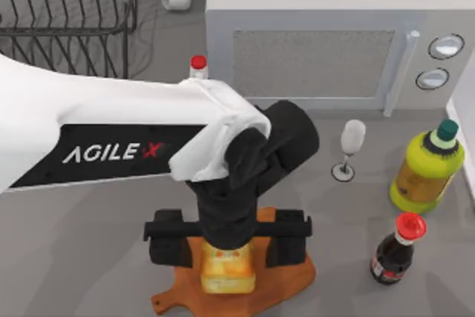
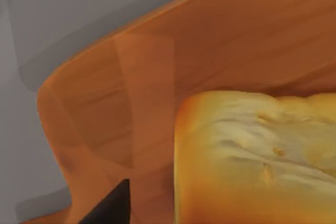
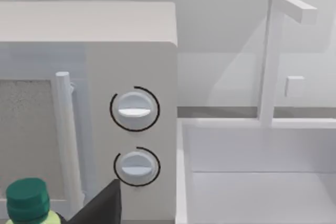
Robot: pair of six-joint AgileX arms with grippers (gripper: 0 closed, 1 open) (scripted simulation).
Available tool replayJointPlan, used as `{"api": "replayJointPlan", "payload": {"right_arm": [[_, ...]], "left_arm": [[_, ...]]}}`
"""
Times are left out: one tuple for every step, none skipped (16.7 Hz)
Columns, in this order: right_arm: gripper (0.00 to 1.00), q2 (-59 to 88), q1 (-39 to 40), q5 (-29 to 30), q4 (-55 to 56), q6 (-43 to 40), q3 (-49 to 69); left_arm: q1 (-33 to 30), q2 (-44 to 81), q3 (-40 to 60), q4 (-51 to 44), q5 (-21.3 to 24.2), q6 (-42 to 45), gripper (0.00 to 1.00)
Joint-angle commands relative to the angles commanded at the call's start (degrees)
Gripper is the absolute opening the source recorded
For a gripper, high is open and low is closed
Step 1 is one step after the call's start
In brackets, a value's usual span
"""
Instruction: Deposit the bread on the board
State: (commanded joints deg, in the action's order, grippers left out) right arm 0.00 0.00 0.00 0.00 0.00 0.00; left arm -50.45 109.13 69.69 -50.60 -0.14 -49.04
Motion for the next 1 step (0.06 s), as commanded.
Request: {"api": "replayJointPlan", "payload": {"right_arm": [[1.00, 0.0, 0.0, 0.0, 0.0, 0.0, 0.0]], "left_arm": [[0.0, 0.0, 0.0, 0.0, 0.0, 0.0, 1.00]]}}
